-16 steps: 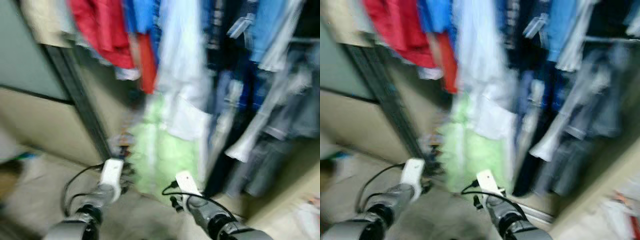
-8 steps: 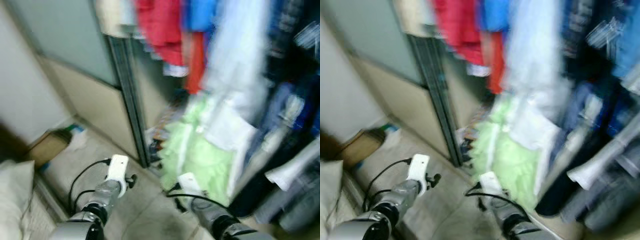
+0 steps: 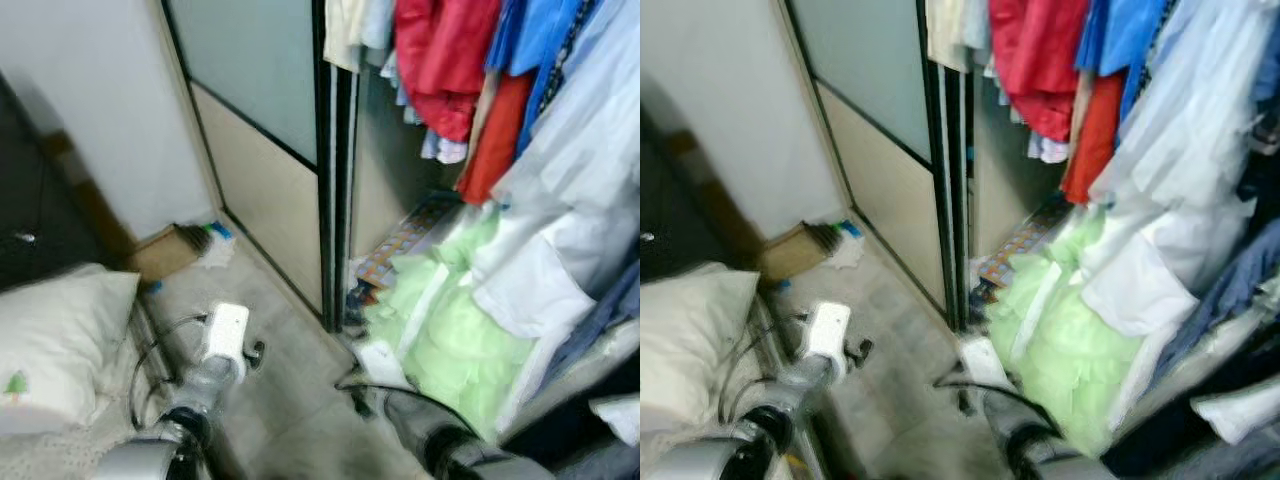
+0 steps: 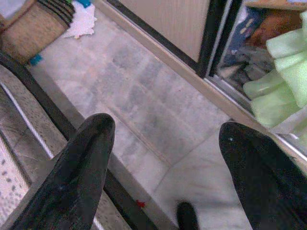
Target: Clean up the room
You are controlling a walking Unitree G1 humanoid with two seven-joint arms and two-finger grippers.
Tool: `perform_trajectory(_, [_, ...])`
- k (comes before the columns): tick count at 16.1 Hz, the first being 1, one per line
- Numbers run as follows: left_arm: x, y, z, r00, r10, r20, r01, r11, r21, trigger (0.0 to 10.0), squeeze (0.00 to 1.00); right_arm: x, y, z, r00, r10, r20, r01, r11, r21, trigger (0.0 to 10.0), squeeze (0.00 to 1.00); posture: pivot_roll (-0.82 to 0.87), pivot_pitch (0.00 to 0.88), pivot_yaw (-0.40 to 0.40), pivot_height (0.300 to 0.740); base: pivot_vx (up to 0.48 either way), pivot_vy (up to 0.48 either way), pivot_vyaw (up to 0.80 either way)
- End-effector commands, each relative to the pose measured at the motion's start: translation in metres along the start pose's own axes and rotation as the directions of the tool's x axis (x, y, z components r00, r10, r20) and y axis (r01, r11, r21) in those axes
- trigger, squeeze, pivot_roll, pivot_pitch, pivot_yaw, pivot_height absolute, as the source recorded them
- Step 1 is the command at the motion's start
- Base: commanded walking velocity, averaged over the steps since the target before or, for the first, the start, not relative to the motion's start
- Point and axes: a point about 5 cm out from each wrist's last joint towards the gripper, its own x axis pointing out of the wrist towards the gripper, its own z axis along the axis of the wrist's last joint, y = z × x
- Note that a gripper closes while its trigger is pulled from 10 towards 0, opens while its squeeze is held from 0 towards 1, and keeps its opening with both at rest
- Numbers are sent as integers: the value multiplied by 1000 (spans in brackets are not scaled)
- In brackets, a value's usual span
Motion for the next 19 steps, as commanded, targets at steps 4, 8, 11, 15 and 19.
perform_trajectory(4, [1,-5,3,1000,-28,4,28,1000,4,10000,0,0,-8,11,997,-49,62,51,998,-32,10000,0,-143,0,58,740,0,0,800])
perform_trajectory(8, [1,-6,3,999,-36,5,36,999,6,10000,0,0,-8,15,995,-52,84,56,997,-53,10000,0,-143,0,57,740,0,0,566])
perform_trajectory(11, [1,-6,3,999,-38,4,38,999,7,10000,0,-1,-8,15,995,-55,89,59,997,-42,10000,0,-144,0,57,740,0,0,0])
perform_trajectory(15, [1,-6,3,999,-44,1,44,999,0,10000,0,-1,-8,16,994,-56,94,60,998,-36,10000,0,-144,0,57,740,0,0,0])
perform_trajectory(19, [1,-6,2,999,-43,-1,43,999,-5,10000,0,-1,-9,16,994,-55,95,59,998,-35,10000,0,-145,0,57,740,0,-133,0])
